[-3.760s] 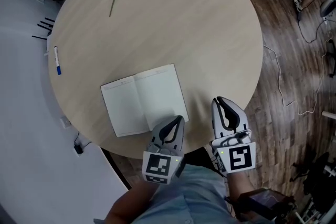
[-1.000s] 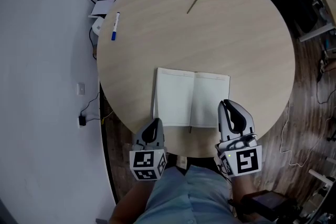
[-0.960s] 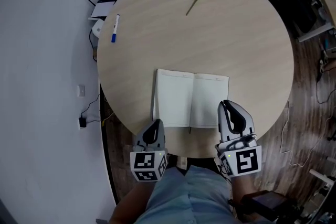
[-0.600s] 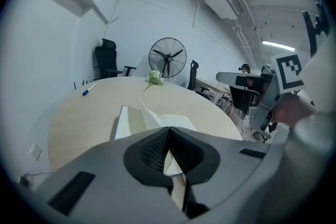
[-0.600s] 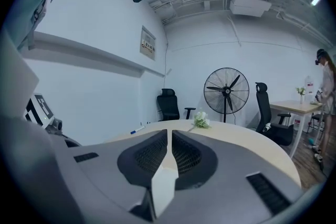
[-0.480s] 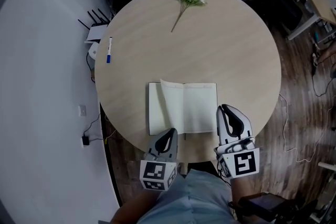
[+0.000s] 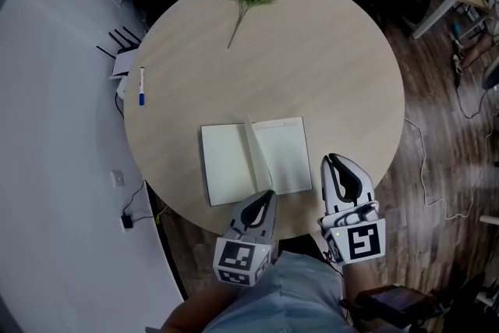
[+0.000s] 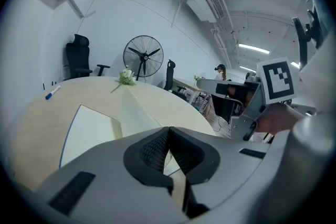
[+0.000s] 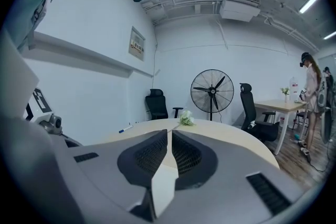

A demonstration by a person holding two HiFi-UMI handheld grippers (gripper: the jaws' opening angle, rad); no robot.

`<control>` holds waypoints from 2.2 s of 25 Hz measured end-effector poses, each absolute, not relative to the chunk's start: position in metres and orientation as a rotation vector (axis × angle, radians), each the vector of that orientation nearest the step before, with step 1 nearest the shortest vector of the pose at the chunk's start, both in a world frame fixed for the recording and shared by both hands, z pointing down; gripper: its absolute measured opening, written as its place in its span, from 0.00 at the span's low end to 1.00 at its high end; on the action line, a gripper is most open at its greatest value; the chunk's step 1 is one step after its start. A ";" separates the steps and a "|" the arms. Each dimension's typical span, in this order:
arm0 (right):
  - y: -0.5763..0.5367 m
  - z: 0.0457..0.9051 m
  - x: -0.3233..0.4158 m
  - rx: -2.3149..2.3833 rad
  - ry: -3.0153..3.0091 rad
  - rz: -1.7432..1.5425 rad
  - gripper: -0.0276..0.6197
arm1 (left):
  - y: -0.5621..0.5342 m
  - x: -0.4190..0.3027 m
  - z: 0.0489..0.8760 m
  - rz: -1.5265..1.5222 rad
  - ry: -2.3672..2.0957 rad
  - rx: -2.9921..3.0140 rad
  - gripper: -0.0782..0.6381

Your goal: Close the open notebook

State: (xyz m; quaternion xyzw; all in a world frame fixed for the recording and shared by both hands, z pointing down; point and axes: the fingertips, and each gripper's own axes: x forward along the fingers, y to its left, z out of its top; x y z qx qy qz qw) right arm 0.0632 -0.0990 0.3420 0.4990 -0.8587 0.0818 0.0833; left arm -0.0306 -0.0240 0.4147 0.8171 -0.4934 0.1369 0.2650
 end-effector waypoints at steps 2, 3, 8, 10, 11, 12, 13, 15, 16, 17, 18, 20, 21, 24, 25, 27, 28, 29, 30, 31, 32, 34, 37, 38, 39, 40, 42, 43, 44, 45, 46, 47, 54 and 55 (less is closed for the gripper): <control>-0.098 0.349 0.072 1.488 -2.547 0.243 0.12 | -0.025 -0.020 0.418 0.378 -1.299 2.222 0.14; -0.097 0.352 0.077 1.495 -2.536 0.248 0.12 | -0.025 -0.015 0.420 0.383 -1.282 2.229 0.14; -0.104 0.356 0.094 1.579 -2.517 0.275 0.12 | -0.029 0.006 0.431 0.392 -1.222 2.242 0.14; -0.103 0.366 0.103 1.576 -2.475 0.303 0.12 | -0.031 0.012 0.436 0.399 -1.203 2.243 0.14; -0.103 0.372 0.107 1.569 -2.456 0.317 0.12 | -0.032 0.016 0.439 0.404 -1.194 2.245 0.14; -0.103 0.377 0.110 1.565 -2.446 0.326 0.12 | -0.034 0.019 0.441 0.411 -1.185 2.248 0.14; -0.104 0.380 0.112 1.565 -2.444 0.331 0.12 | -0.035 0.022 0.444 0.417 -1.175 2.252 0.14; -0.108 0.385 0.115 1.576 -2.436 0.345 0.12 | -0.038 0.028 0.451 0.427 -1.154 2.256 0.14; -0.109 0.388 0.118 1.580 -2.432 0.352 0.12 | -0.039 0.032 0.455 0.433 -1.142 2.256 0.14; -0.110 0.392 0.120 1.583 -2.431 0.356 0.12 | -0.041 0.035 0.459 0.439 -1.131 2.254 0.14; -0.111 0.396 0.123 1.585 -2.429 0.362 0.12 | -0.042 0.038 0.463 0.444 -1.120 2.250 0.14; -0.114 0.405 0.132 1.595 -2.412 0.378 0.12 | -0.046 0.045 0.472 0.454 -1.102 2.242 0.14; -0.115 0.410 0.136 1.601 -2.400 0.388 0.12 | -0.047 0.048 0.476 0.460 -1.094 2.238 0.14; -0.117 0.424 0.147 1.617 -2.365 0.417 0.12 | -0.051 0.054 0.489 0.474 -1.072 2.225 0.14; -0.118 0.428 0.149 1.621 -2.355 0.426 0.12 | -0.052 0.055 0.493 0.479 -1.068 2.222 0.14; -0.119 0.434 0.153 1.626 -2.341 0.440 0.12 | -0.054 0.057 0.500 0.491 -1.063 2.216 0.14; -0.119 0.435 0.156 1.627 -2.336 0.445 0.12 | -0.054 0.059 0.503 0.497 -1.061 2.214 0.14; -0.120 0.437 0.159 1.629 -2.333 0.449 0.12 | -0.055 0.062 0.505 0.501 -1.057 2.212 0.14; -0.121 0.437 0.162 1.631 -2.330 0.451 0.12 | -0.056 0.065 0.507 0.502 -1.053 2.210 0.14; -0.122 0.438 0.164 1.633 -2.329 0.451 0.12 | -0.057 0.067 0.508 0.499 -1.051 2.209 0.14; -0.123 0.437 0.165 1.635 -2.328 0.450 0.12 | -0.058 0.068 0.508 0.495 -1.050 2.208 0.15; -0.124 0.436 0.166 1.637 -2.330 0.448 0.12 | -0.059 0.068 0.508 0.489 -1.055 2.208 0.16; -0.122 0.435 0.161 1.633 -2.332 0.445 0.12 | -0.060 0.062 0.504 0.475 -1.069 2.211 0.19; -0.121 0.434 0.158 1.631 -2.336 0.441 0.12 | -0.060 0.060 0.502 0.467 -1.076 2.215 0.19; -0.120 0.432 0.155 1.628 -2.342 0.435 0.12 | -0.060 0.057 0.499 0.460 -1.084 2.219 0.19; -0.119 0.429 0.152 1.624 -2.351 0.426 0.12 | -0.060 0.054 0.495 0.452 -1.094 2.223 0.19; -0.117 0.419 0.144 1.613 -2.375 0.406 0.12 | -0.059 0.049 0.484 0.429 -1.118 2.234 0.20; -0.116 0.413 0.140 1.604 -2.388 0.395 0.12 | -0.058 0.046 0.477 0.418 -1.134 2.238 0.21; -0.114 0.406 0.136 1.594 -2.399 0.384 0.12 | -0.057 0.041 0.470 0.407 -1.152 2.241 0.22; -0.111 0.400 0.131 1.582 -2.407 0.375 0.12 | -0.054 0.036 0.463 0.397 -1.174 2.244 0.23; -0.108 0.394 0.124 1.569 -2.417 0.365 0.12 | -0.050 0.028 0.456 0.388 -1.199 2.246 0.24; -0.104 0.388 0.117 1.556 -2.435 0.350 0.12 | -0.047 0.020 0.449 0.378 -1.226 2.246 0.25; -0.088 0.349 0.045 1.404 -2.590 0.260 0.12 | -0.025 -0.064 0.408 0.262 -1.479 2.173 0.32; -0.086 0.346 0.034 1.377 -2.606 0.252 0.12 | -0.021 -0.077 0.402 0.244 -1.517 2.158 0.34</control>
